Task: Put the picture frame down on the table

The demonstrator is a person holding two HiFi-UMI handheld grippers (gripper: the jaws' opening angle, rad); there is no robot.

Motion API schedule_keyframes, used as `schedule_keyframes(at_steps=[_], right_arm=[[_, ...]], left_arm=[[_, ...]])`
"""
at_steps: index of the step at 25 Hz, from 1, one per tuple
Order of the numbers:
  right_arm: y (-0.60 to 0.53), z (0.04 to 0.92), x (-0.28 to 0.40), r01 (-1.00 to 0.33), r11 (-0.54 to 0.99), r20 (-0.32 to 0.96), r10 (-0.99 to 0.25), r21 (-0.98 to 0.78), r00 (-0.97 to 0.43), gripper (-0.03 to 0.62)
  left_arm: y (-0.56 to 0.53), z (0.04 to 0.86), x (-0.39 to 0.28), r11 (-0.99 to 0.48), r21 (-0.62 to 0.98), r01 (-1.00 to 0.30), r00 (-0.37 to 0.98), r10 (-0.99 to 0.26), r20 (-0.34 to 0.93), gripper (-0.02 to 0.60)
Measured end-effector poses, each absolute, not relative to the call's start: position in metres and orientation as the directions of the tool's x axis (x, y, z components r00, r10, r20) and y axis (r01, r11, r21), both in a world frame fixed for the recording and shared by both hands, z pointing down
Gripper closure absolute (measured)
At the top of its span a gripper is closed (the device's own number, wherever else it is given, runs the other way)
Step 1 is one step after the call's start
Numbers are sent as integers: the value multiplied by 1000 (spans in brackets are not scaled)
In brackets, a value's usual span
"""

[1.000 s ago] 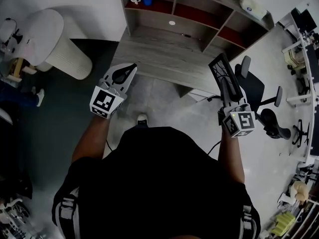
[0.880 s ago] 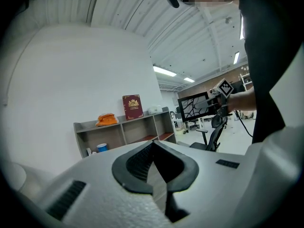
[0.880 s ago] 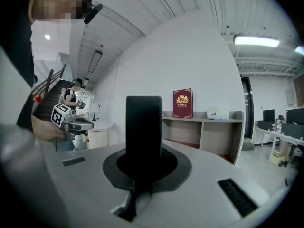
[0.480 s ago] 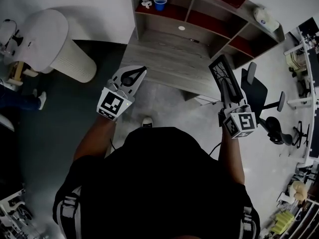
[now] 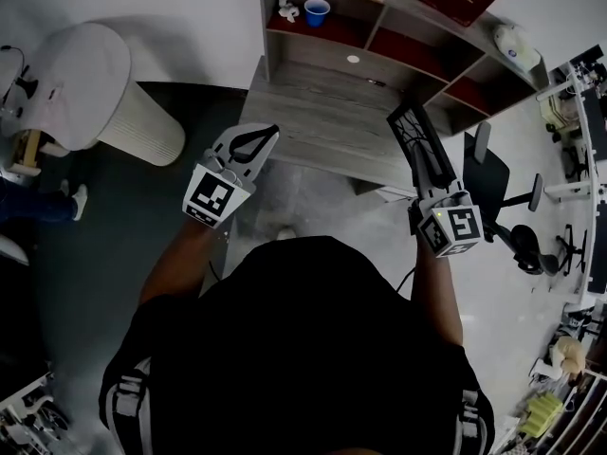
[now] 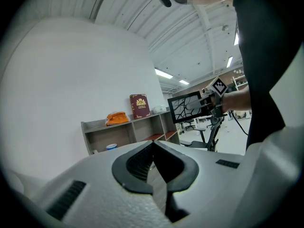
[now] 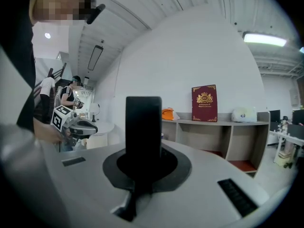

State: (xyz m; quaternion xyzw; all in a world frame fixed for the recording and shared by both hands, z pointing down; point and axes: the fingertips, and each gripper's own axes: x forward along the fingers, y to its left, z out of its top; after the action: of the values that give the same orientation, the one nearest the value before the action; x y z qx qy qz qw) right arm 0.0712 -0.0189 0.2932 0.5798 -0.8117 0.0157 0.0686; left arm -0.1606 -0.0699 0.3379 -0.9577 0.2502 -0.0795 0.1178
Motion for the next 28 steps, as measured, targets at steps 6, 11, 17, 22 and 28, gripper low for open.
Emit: schedule_keyframes(at_steps=[6,11,17,22,28], right_arm=[[-32,294,50,-938,344,139,-932,45,-335,576],[-35,298,36,-935,353,136,-928,30,-346,574],[-41,307,39,-933,360,144,-924,14,-355,576],[-52,315,42,-924,383,140,-914,-7,-380,575],[-75,322,50,-903,430,135,-894,-18,-428,574]], left_arm=[[-81,334,-177,-849,-254,-464,863,-497,86,565],[-83,336,-189,-849,-254,-464,860,-500,98,565],[-85,338,-183,-853,-241,-464,861,-498,105,565],[-93,340,-179,-850,-208,-483,854,-510,99,565],[-102,341,-169,-833,-227,-506,835,-538,115,565]])
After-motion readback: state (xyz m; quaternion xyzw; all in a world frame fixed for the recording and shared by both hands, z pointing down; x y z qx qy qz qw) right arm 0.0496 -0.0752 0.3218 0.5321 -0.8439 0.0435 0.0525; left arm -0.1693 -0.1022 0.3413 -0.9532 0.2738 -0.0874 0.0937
